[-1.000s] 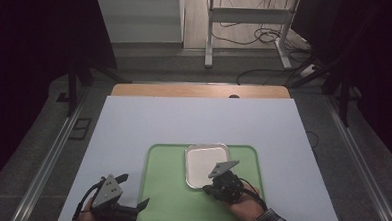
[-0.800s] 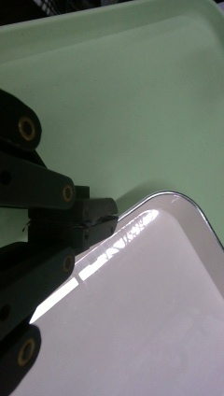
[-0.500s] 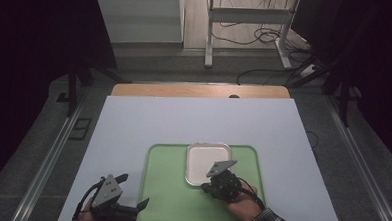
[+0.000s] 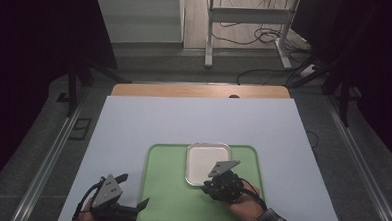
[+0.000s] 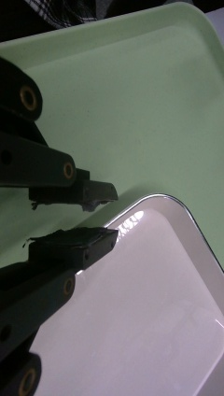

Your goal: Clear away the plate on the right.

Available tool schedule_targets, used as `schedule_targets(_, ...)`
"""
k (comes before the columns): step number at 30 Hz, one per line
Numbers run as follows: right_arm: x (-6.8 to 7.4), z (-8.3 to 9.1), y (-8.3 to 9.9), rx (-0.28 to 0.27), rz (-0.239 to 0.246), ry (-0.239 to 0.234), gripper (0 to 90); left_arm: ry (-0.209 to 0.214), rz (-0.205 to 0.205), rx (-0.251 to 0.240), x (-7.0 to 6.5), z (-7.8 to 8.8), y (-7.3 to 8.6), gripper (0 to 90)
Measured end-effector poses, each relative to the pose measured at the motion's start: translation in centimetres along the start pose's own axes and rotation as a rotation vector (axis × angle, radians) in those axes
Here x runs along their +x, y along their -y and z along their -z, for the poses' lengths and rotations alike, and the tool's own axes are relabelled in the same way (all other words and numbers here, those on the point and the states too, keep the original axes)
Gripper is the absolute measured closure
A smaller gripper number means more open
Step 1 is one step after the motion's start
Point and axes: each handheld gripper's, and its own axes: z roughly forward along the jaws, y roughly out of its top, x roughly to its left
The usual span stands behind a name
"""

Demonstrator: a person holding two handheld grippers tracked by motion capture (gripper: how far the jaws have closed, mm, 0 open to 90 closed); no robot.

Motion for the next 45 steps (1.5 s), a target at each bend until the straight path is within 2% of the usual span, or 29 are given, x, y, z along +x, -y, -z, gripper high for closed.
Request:
schedule_targets(16,-0.3,1.0,0.1,-0.018,-0.005,0.039,58.3,0.000,-0.003,0.002,0.0,0.0,0.0,0.7)
schedule_targets(31,-1.2,2.3,0.5,-0.058,-0.016,0.082,44.4,-0.004,-0.002,0.004,0.0,-0.1,0.0,0.9)
schedule_targets(45,-1.8,3.1,0.9,-0.075,-0.012,0.092,33.3,-0.004,-0.001,0.006,0.0,-0.1,-0.1,0.9)
